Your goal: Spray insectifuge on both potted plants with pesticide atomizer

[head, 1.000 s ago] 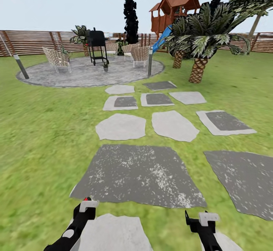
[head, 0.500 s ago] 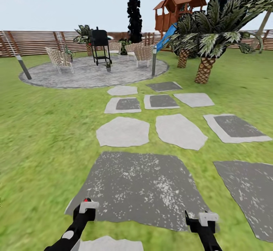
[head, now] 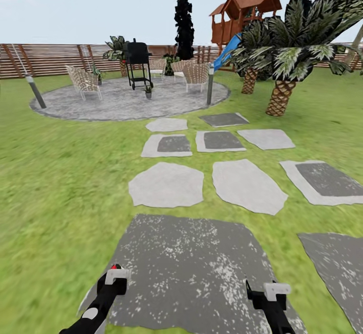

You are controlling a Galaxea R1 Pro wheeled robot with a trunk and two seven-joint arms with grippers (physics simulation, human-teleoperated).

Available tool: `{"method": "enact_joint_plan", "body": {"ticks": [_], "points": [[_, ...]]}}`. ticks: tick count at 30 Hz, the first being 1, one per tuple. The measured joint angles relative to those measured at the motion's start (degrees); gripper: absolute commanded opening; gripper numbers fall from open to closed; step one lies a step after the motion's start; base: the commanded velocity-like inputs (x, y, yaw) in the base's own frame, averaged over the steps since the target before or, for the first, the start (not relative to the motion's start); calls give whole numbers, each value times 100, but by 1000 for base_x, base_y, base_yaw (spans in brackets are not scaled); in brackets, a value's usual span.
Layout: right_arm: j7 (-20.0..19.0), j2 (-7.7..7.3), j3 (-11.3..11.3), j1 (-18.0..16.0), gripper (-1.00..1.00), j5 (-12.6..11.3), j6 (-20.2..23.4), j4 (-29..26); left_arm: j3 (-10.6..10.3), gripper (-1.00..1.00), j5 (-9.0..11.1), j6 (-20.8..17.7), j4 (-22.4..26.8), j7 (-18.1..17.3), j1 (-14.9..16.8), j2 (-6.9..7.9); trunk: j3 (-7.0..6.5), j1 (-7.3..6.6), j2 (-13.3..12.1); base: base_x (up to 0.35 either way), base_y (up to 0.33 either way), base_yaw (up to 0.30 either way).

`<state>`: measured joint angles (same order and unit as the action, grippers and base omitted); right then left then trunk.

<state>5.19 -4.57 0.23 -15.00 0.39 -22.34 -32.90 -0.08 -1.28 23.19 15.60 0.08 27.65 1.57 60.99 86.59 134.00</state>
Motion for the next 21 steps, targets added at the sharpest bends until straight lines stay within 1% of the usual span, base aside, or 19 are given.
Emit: {"method": "enact_joint_plan", "body": {"ticks": [21], "points": [[0, 0, 0, 0, 100, -2, -4, 0, 1, -100, 0, 0, 0, 0, 0, 0, 0, 0, 0, 339, 0, 0]]}}
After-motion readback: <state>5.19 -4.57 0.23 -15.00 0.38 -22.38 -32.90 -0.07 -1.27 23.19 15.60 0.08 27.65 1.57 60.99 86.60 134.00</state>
